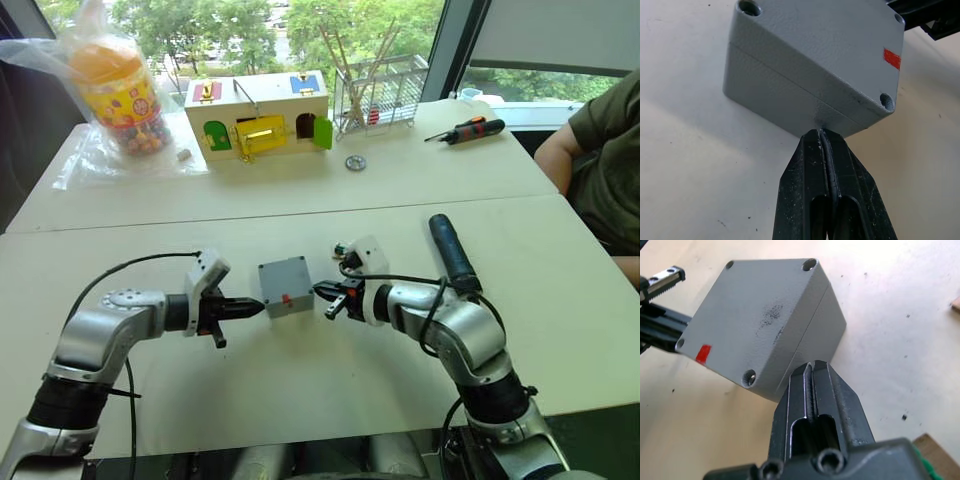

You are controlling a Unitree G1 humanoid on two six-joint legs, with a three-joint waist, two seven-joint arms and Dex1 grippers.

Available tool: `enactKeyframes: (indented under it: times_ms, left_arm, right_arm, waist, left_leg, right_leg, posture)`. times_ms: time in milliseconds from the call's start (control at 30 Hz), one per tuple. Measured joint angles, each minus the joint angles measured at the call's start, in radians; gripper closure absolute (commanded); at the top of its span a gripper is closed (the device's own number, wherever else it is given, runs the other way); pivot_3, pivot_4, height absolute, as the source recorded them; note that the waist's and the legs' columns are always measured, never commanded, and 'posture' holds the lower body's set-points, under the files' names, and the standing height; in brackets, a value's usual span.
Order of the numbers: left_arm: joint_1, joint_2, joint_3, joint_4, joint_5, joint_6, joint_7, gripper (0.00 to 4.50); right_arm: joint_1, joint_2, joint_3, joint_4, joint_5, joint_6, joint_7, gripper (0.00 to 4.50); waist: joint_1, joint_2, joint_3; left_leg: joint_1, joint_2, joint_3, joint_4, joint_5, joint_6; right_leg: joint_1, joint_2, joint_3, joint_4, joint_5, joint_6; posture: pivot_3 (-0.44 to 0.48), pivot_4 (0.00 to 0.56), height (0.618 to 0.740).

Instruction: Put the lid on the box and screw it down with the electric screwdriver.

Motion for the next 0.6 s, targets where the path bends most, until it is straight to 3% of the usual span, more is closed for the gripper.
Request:
enactKeyframes:
  times_ms: [600]
  left_arm:
    - [-0.045,-0.016,0.000,0.085,0.023,-0.074,0.042,4.50]
  right_arm:
    - [0.036,-0.019,0.016,-0.050,0.040,0.054,0.016,4.49]
  waist:
    - [0.001,0.001,0.000]
  left_leg:
    - [0.000,0.000,0.000,-0.001,0.000,0.001]
  right_leg:
    - [0.000,0.000,0.000,-0.002,0.000,0.000]
  posture:
    - [0.000,0.150,0.740]
